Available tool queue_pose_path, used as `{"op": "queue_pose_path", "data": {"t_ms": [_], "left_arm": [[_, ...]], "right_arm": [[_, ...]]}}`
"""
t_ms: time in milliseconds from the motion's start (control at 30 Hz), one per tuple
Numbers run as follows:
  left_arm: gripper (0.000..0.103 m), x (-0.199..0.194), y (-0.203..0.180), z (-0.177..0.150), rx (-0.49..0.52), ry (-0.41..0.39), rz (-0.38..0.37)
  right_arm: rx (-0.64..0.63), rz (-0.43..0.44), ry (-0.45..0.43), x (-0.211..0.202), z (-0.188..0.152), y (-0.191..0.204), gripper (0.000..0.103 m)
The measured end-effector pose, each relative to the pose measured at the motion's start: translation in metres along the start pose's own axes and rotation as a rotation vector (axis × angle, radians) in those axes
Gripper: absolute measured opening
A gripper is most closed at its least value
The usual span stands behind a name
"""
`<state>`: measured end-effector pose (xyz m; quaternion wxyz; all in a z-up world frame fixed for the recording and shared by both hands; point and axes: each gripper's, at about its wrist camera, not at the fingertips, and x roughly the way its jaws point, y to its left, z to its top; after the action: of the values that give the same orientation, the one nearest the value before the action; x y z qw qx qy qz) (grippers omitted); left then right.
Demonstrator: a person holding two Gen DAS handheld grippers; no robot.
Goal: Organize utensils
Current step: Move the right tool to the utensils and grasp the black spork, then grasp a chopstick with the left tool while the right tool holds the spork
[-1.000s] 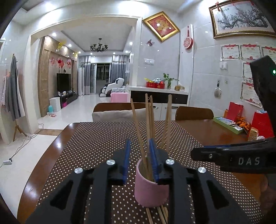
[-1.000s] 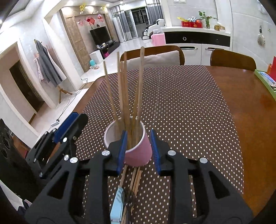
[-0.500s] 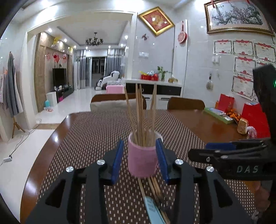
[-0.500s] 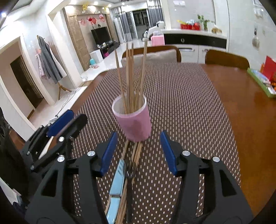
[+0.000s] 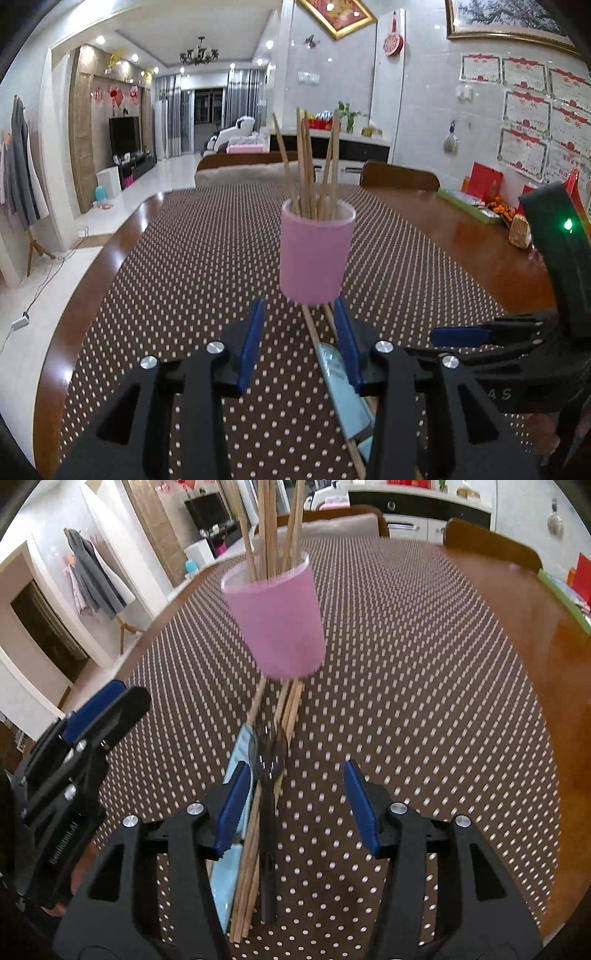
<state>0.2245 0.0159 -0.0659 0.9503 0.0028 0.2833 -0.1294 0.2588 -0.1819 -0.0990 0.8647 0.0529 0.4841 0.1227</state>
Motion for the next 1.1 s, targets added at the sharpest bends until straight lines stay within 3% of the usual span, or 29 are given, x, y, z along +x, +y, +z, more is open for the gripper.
{"op": "queue_pose_path", "data": {"t_ms": [167,267,333,500,567,933,1100], "left_arm": [[0.041,0.005,0.003,-0.018,-0.004,0.047,0.001],[0.042,0.008,0.005,-0.027,-0.012,0.076,-0.004],[0.042,0.009,0.005,-0.032,-0.014,0.092,-0.004],[0.044,0.016,0.005,-0.042,-0.015,0.137,-0.006],[0.044,0.017,0.004,-0.043,-0.015,0.148,-0.008],[0.049,0.040,0.015,-0.052,-0.074,0.284,-0.045],[0.051,0.052,0.005,-0.053,-0.032,0.324,-0.037]], "right_arm": [[-0.012,0.002,0.053,0.019,-0.013,0.003,0.052],[-0.024,0.010,0.080,0.027,-0.017,0.007,0.043],[-0.044,-0.003,0.069,0.029,-0.019,0.011,0.043],[-0.053,0.015,0.062,0.033,-0.018,0.016,0.027],[-0.039,0.049,0.072,0.034,-0.017,0.014,0.013],[0.043,0.076,0.050,0.024,-0.012,-0.011,0.012],[0.055,0.065,0.041,0.014,-0.012,-0.026,0.012]]}}
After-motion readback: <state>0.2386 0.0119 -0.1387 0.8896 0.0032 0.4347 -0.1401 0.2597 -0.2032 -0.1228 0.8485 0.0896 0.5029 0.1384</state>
